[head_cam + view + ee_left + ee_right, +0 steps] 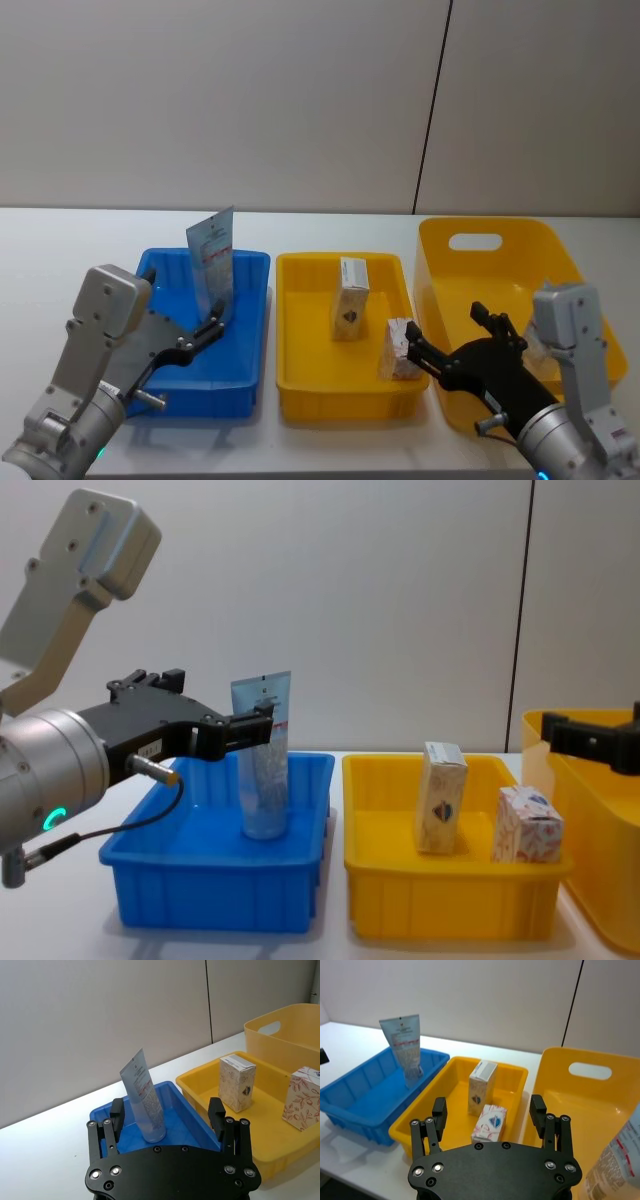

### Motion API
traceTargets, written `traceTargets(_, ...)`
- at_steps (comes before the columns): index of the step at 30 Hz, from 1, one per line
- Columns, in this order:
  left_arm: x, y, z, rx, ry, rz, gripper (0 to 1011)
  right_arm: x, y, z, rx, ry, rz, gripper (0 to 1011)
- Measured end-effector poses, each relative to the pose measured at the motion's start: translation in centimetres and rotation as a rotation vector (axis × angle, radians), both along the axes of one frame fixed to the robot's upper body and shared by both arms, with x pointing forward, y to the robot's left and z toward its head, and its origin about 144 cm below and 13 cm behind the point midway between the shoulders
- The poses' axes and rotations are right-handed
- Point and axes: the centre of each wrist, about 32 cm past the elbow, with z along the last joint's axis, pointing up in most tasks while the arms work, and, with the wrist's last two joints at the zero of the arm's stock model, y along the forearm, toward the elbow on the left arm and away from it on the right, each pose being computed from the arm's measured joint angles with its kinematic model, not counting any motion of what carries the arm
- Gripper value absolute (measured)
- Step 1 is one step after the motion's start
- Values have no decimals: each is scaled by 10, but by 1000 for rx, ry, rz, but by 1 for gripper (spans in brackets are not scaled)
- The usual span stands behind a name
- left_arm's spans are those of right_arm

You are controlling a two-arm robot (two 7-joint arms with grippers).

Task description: Bimanual collaborative sorting of washing and personal care products

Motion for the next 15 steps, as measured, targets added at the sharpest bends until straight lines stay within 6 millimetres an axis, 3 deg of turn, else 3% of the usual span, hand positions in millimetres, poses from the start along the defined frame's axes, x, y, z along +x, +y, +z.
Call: traceTargets(15, 0, 0, 0, 0, 0, 0, 1001, 3, 15, 3, -62, 133, -2, 1003)
